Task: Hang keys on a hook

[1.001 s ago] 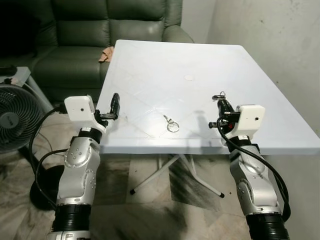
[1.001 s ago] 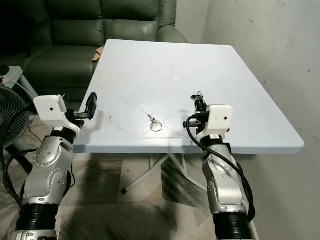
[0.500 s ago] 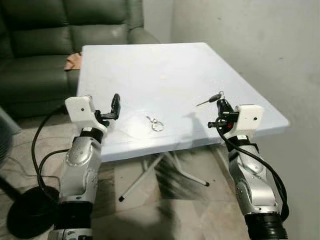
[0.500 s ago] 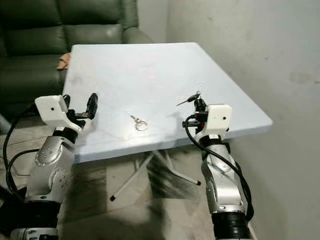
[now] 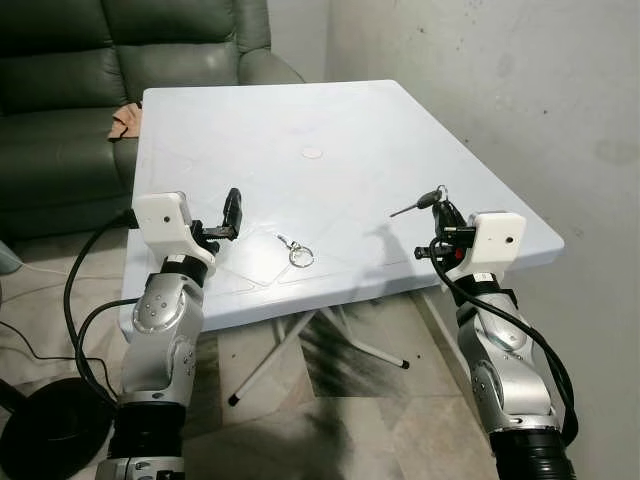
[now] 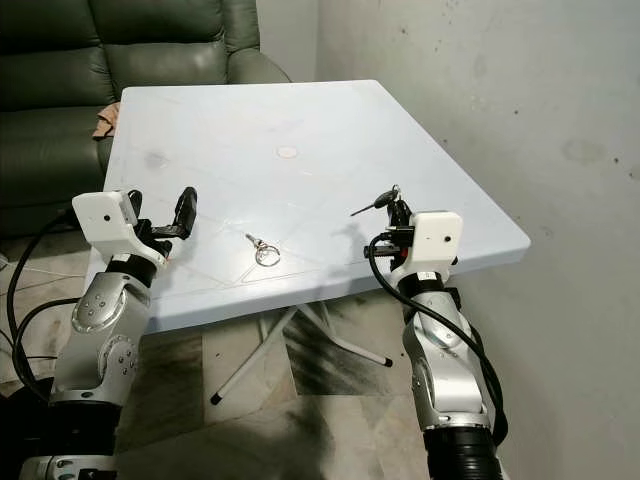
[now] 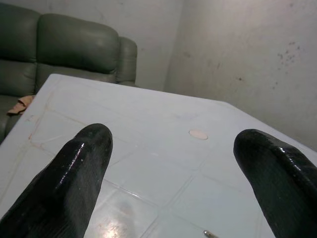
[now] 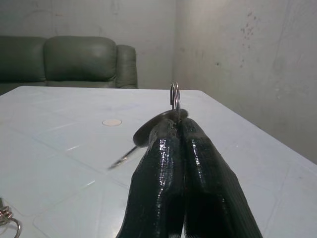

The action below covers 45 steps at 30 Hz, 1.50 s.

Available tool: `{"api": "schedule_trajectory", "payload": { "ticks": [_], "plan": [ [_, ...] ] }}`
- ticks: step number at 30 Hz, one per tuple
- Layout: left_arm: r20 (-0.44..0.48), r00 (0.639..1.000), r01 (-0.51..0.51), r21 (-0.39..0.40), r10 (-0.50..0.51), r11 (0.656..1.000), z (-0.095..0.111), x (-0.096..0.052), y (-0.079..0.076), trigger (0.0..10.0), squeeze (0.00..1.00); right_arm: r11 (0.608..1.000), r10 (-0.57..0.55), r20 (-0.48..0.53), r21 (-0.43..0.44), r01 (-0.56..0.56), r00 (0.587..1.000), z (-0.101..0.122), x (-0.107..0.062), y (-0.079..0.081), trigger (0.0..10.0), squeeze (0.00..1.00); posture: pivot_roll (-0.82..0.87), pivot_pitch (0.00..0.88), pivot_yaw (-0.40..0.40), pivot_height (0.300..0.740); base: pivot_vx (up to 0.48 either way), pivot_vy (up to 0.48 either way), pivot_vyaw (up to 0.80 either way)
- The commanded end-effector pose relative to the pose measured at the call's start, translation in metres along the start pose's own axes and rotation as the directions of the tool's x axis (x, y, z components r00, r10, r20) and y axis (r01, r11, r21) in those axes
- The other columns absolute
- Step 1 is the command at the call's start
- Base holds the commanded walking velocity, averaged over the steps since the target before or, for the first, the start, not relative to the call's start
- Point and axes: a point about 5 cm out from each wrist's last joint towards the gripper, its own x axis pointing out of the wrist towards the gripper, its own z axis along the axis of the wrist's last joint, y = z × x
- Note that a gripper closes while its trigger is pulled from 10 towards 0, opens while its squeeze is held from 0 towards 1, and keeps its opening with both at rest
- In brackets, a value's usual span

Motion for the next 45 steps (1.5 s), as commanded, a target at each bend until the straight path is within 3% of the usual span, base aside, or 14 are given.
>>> {"api": "schedule_trajectory", "payload": {
  "ticks": [1, 15, 23, 45],
  "plan": [
    [0.002, 1.000, -0.006, -0.010, 0.006, 1.000, 0.0013, -0.0001, 0.0010, 10.0, 0.00, 1.000, 0.007, 0.008, -0.003, -0.007, 1.000, 0.0030, -0.0009, 0.0010, 10.0, 0.00, 0.05, 0.000, -0.016, 0.740, 0.000, 0.000, -0.74],
    [-0.027, 1.000, -0.009, -0.007, 0.009, 1.000, -0.0026, -0.0032, 0.0015, 10.0, 0.00, 1.000, 0.018, -0.004, -0.003, -0.018, 1.000, 0.0010, -0.0033, 0.0030, 10.0, 0.00, 0.05, 0.000, -0.017, 0.740, 0.000, 0.036, -0.74],
    [-0.026, 1.000, -0.013, -0.013, 0.013, 1.000, -0.0021, -0.0027, 0.0015, 10.0, 0.00, 1.000, 0.025, -0.005, -0.006, -0.025, 1.000, 0.0014, -0.0033, 0.0036, 10.0, 0.00, 0.05, 0.000, -0.022, 0.740, 0.000, 0.466, -0.74],
    [-0.059, 0.998, -0.015, 0.035, 0.017, 0.999, -0.0042, -0.0044, 0.0007, 10.0, 0.00, 1.000, 0.014, 0.000, 0.010, -0.014, 1.000, 0.0021, -0.0076, 0.0034, 10.0, 0.00, 0.05, 0.000, -0.020, 0.740, 0.000, 0.000, -0.72]
  ]
}}
